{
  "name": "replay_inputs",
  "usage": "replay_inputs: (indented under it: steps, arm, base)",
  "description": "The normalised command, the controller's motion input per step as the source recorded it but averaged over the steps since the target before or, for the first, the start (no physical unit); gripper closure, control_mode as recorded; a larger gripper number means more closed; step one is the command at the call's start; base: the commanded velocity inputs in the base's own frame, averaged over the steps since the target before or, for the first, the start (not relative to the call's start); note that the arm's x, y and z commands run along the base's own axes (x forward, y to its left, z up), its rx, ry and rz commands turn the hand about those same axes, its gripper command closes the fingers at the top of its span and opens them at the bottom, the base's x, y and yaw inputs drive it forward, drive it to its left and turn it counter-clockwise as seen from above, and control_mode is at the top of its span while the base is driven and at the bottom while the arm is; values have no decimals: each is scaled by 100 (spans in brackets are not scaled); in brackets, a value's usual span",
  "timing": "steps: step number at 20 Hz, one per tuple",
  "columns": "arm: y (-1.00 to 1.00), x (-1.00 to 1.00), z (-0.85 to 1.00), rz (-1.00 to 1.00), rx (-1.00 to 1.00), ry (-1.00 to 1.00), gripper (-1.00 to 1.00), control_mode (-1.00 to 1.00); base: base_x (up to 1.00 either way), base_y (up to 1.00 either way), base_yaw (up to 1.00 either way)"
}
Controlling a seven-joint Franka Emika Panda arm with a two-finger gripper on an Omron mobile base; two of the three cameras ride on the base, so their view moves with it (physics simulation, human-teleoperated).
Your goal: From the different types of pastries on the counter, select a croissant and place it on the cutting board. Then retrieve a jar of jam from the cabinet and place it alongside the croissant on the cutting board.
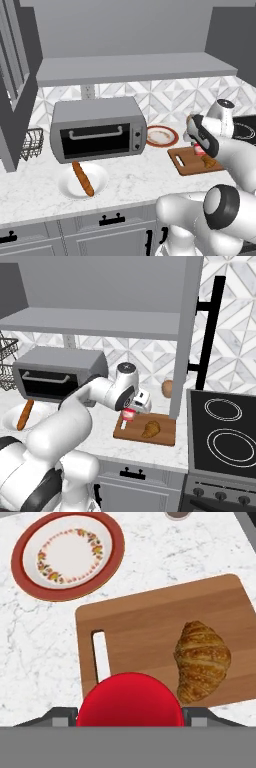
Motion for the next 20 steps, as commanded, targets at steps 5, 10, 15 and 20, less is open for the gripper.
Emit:
replay_inputs:
  steps: [5,10,15,20]
  arm:
    - [-5,19,-21,-2,0,-2,100,-100]
    - [0,24,-14,-4,0,-3,100,-100]
    - [0,7,-36,0,0,0,100,-100]
    - [0,0,-38,0,-5,-3,100,-100]
  base:
    - [0,0,0]
    - [0,0,0]
    - [0,0,0]
    - [0,0,0]
